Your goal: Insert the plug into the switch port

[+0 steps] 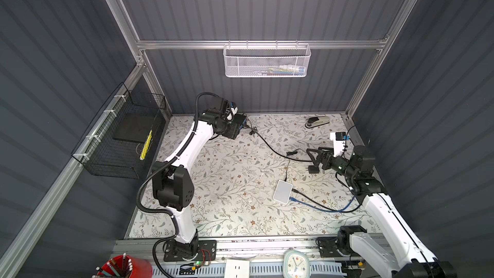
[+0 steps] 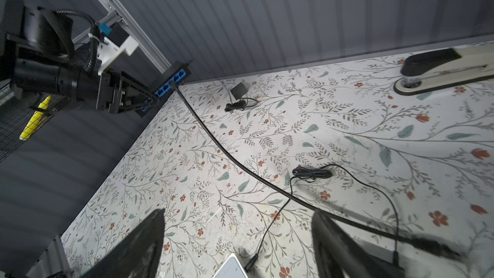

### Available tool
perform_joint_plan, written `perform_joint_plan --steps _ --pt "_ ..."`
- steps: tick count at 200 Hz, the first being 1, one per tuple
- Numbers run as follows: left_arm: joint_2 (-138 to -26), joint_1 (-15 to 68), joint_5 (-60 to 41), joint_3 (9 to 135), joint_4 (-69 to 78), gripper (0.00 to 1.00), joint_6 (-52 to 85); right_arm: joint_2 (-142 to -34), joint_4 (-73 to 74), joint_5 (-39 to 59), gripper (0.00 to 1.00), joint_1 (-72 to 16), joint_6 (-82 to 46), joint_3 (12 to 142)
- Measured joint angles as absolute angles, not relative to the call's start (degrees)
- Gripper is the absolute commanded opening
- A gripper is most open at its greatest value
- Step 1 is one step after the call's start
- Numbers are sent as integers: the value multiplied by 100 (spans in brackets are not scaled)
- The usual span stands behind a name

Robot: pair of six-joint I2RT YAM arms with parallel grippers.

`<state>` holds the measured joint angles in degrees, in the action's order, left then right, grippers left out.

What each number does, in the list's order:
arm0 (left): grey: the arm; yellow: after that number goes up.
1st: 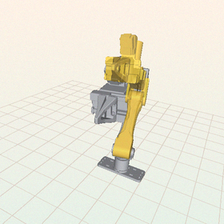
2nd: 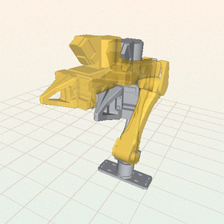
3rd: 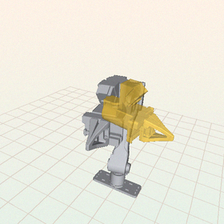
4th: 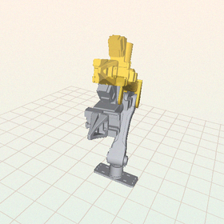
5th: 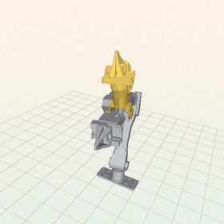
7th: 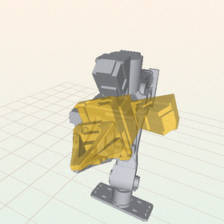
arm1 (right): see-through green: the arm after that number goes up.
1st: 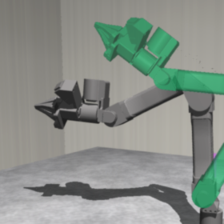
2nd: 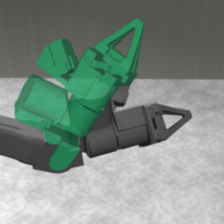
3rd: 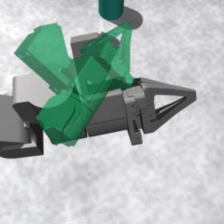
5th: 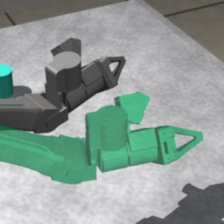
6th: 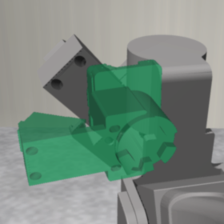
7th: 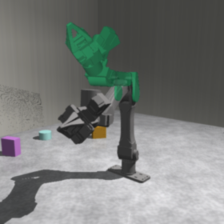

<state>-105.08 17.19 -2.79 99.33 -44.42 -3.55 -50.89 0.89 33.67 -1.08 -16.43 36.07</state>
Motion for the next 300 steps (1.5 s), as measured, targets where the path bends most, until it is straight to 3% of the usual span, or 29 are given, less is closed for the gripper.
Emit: perform_joint_plan --steps 41,60,68,102,134,162,195,228,273,300 --pt "-10068 939 -231 9581 -4195 29 255 -5507 -89 3868 78 -117 -1876 3686" --pt "-9865 757 -307 9561 -3975 29 416 -6359 661 4060 61 -515 -3234 3559" --pt "-9784 764 -360 9496 -3885 28 454 -6831 1026 4038 58 -773 -3968 3557" --pt "-9620 873 -530 9048 -3728 29 528 -8694 1892 3105 75 -2067 -7238 4158" --pt "-9614 906 -620 8646 -3717 29 617 -10221 2259 2545 75 -2646 -9371 6167" --pt "-9478 906 -674 8379 -3715 29 720 -10993 2309 2141 73 -2696 -10545 6960" --pt "-9205 902 -729 8206 -3642 29 788 -11546 1507 1785 72 -2729 -11240 7461" --pt "-9091 902 -755 8025 -3487 29 823 -11432 471 1627 71 -2749 -11316 7682" --pt "-9070 902 -753 7730 -3507 29 825 -11764 -51 1647 45 -2781 -11439 8374" --pt "-9070 902 -749 7675 -3463 29 825 -12280 -228 1769 48 -2797 -11406 9039"
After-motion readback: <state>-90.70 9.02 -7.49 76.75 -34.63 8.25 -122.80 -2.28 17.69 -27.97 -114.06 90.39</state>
